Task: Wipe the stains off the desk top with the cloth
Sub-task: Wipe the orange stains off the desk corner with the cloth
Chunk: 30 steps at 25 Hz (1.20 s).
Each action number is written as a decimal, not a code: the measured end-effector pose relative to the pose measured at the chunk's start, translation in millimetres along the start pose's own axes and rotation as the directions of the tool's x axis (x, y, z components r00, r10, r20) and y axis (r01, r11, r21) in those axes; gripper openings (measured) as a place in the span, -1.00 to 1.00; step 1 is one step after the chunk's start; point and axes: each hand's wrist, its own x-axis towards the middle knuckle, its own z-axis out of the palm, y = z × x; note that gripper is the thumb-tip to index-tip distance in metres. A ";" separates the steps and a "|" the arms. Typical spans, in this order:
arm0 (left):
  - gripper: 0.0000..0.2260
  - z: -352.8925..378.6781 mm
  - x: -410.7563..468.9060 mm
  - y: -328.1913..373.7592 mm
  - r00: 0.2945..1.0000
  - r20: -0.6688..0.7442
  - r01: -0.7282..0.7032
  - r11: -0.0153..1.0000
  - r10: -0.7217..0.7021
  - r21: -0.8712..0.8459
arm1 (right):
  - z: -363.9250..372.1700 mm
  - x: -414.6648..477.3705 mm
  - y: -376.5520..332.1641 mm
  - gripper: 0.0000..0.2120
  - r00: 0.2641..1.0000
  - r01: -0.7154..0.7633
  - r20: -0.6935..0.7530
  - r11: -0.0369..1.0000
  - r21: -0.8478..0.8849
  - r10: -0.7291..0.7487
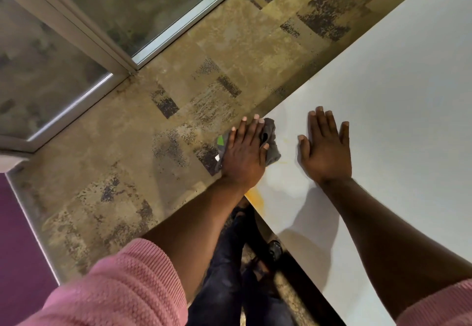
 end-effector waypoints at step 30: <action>-0.40 5.6 -66.8 24.6 0.876 0.230 -0.446 0.893 0.423 0.055 | 3.8 -125.3 -55.7 -0.41 0.992 0.114 0.019 0.968 0.224 -0.122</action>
